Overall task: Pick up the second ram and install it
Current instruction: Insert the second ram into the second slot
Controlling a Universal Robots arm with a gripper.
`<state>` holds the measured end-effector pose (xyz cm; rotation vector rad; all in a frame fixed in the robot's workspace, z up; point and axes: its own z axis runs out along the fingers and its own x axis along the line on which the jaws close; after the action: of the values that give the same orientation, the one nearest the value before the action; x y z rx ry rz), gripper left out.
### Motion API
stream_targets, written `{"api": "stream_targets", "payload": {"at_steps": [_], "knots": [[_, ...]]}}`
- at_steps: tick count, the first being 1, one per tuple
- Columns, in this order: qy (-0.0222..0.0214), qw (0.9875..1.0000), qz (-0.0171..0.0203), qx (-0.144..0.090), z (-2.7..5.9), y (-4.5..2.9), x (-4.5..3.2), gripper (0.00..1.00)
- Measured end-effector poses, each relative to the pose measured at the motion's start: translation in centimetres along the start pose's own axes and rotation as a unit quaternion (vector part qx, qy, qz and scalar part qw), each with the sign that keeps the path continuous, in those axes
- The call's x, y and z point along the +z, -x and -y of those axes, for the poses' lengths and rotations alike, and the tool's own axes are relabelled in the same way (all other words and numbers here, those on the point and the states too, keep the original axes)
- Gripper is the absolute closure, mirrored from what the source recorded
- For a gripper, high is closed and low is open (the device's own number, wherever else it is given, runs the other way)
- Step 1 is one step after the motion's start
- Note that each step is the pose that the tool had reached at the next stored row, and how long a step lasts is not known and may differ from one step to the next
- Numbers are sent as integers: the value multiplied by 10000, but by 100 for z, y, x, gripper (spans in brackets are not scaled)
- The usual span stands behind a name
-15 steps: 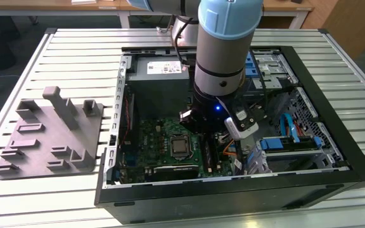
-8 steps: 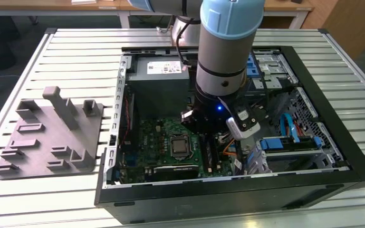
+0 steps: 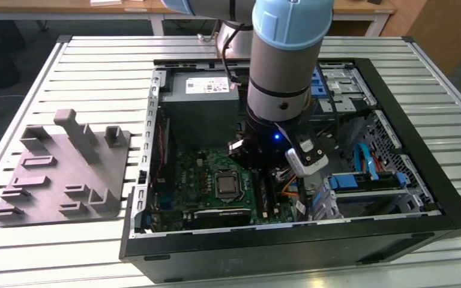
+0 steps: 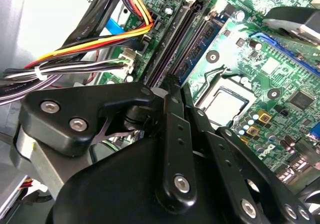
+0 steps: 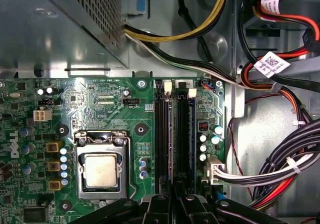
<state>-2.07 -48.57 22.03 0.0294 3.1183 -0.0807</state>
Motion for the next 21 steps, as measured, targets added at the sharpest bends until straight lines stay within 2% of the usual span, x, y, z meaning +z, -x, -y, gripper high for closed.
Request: {"api": "stream_targets", "payload": {"at_steps": [14,21], "knots": [[0,10000,1,-25,-27,-9,13,86],[-14,10000,1,-26,-27,-10,34,86]]}}
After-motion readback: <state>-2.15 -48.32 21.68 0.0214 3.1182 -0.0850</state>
